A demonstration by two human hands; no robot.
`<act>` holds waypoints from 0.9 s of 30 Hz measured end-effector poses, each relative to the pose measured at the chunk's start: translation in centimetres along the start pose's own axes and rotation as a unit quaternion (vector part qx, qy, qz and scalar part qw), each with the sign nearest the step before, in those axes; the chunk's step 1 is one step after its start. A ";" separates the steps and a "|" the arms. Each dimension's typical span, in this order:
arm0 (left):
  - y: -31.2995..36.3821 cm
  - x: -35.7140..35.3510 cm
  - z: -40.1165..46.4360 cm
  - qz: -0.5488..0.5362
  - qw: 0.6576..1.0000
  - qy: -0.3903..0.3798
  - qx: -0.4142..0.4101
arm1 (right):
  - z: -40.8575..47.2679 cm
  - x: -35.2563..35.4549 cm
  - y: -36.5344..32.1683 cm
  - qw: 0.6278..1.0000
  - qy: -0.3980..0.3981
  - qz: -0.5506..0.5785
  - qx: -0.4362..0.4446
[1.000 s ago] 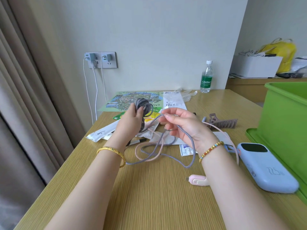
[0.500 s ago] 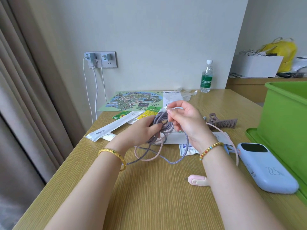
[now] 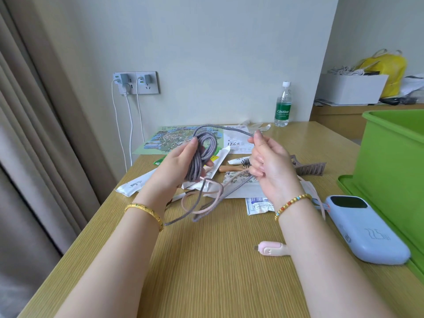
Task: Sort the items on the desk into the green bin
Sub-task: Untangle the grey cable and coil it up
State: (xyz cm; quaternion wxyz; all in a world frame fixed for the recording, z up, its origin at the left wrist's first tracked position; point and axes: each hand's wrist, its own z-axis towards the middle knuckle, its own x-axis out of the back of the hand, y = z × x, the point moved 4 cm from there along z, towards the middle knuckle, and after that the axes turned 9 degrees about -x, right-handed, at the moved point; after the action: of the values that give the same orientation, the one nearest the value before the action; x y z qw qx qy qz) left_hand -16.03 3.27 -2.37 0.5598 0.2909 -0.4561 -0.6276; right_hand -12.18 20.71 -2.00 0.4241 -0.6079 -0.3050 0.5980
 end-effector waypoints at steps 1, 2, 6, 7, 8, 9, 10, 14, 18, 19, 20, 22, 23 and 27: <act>0.1 0.0 0.1 -0.019 1.000 0.009 -0.013 | 0.0 0.1 0.1 1.000 0.009 -0.006 -0.005; 0.1 0.0 0.1 -0.036 0.999 0.024 -0.020 | 0.1 0.2 0.2 0.999 0.017 -0.025 -0.014; -0.2 -0.6 0.0 -0.190 0.978 0.082 0.023 | 0.2 -0.3 1.4 0.985 -0.009 -0.162 -0.057; -0.3 -0.6 0.0 -0.237 0.966 0.097 0.029 | 0.1 -0.6 1.8 0.977 -0.026 -0.200 -0.064; -0.4 -0.6 0.0 -0.277 0.953 0.116 0.030 | 0.1 -0.9 2.2 0.968 -0.043 -0.239 -0.067; -0.5 -0.5 0.0 -0.300 0.944 0.134 0.027 | 0.0 -1.2 2.6 0.956 -0.060 -0.278 -0.069; -0.5 -0.4 0.0 -0.310 0.939 0.146 0.022 | -0.1 -1.5 3.0 0.944 -0.079 -0.311 -0.072; -0.5 -0.4 0.0 -0.291 0.946 0.142 0.013 | -0.7 -2.5 4.5 0.909 -0.150 -0.371 -0.115; -0.7 -0.7 0.1 -0.285 0.944 0.160 0.047 | -1.2 -2.9 5.1 0.886 -0.186 -0.398 -0.148; -0.7 -0.6 0.1 -0.275 0.944 0.176 0.058 | -1.4 -2.8 5.1 0.879 -0.192 -0.408 -0.157; -0.6 -0.3 0.1 -0.251 0.946 0.197 0.064 | -1.4 -2.8 5.2 0.872 -0.196 -0.418 -0.163; -0.4 0.7 0.3 -0.128 0.963 0.231 0.057 | -1.4 -2.6 4.9 0.868 -0.191 -0.429 -0.162; -0.2 1.2 0.3 -0.039 0.970 0.235 0.047 | -1.4 -2.4 4.6 0.869 -0.185 -0.431 -0.154; -0.6 1.8 0.4 0.152 0.969 0.192 0.034 | -0.8 -1.6 2.7 0.894 -0.117 -0.421 -0.098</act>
State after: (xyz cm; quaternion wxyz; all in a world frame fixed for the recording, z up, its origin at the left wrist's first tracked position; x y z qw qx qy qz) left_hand -16.96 1.63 -2.46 0.7159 0.3519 -0.3997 -0.4516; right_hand -11.89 17.93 -3.65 0.5353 -0.3865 -0.6373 0.3974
